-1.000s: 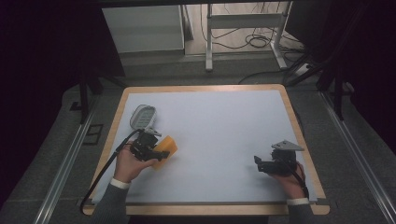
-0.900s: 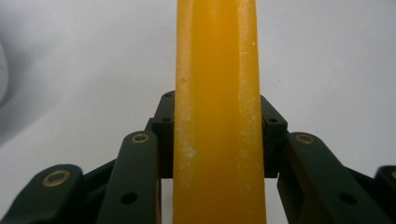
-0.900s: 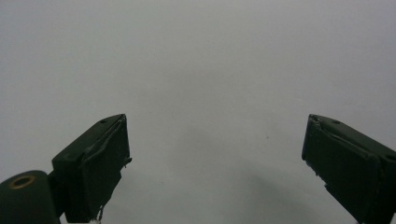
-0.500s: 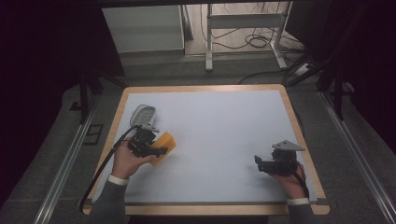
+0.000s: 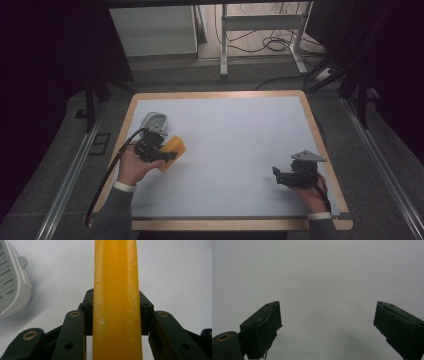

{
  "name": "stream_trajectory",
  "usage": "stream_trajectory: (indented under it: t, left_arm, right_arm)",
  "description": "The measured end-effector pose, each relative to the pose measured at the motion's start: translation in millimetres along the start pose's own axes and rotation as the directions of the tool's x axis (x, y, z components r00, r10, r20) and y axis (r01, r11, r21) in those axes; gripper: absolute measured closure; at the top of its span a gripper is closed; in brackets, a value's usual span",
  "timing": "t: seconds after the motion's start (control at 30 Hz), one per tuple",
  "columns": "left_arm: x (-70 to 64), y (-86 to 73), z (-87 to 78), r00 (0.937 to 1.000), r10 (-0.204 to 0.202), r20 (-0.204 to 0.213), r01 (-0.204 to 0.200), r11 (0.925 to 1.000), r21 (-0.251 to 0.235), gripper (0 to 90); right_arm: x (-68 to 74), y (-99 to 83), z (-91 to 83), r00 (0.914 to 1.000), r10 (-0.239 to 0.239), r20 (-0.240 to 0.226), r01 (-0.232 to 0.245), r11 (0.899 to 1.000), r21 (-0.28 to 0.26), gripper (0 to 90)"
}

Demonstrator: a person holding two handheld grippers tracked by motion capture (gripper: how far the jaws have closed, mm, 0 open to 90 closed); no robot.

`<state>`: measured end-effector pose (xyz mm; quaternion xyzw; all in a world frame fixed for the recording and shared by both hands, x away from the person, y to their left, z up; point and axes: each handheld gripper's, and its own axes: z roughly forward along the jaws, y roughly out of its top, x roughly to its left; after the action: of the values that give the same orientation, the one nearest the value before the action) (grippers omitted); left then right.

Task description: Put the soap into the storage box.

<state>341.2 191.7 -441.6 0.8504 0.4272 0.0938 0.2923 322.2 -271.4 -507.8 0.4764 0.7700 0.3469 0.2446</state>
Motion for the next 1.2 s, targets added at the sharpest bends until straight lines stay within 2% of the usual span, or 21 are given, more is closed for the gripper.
stream_trajectory:
  t: [0.7, 1.07, 1.2]
  left_arm:
    - [17.1, 8.3, -9.8, 0.999, -0.04, -0.018, 0.039, 0.9991, -0.016, 60.9]
    - [26.0, 15.5, -15.9, 0.9969, -0.067, -0.043, 0.065, 0.9973, -0.032, 60.9]
    - [28.1, 17.5, -18.7, 0.9942, -0.078, -0.073, 0.076, 0.9965, -0.035, 60.9]
  right_arm:
    - [-2.4, 0.1, -1.6, 1.0, 0.009, 0.003, -0.009, 1.0, -0.002, 7.6]
    - [-3.5, -0.1, -1.8, 0.9999, 0.009, 0.005, -0.009, 1.0, -0.003, 7.6]
    - [-4.0, 0.0, -2.3, 0.9999, 0.011, 0.006, -0.011, 1.0, -0.004, 7.6]
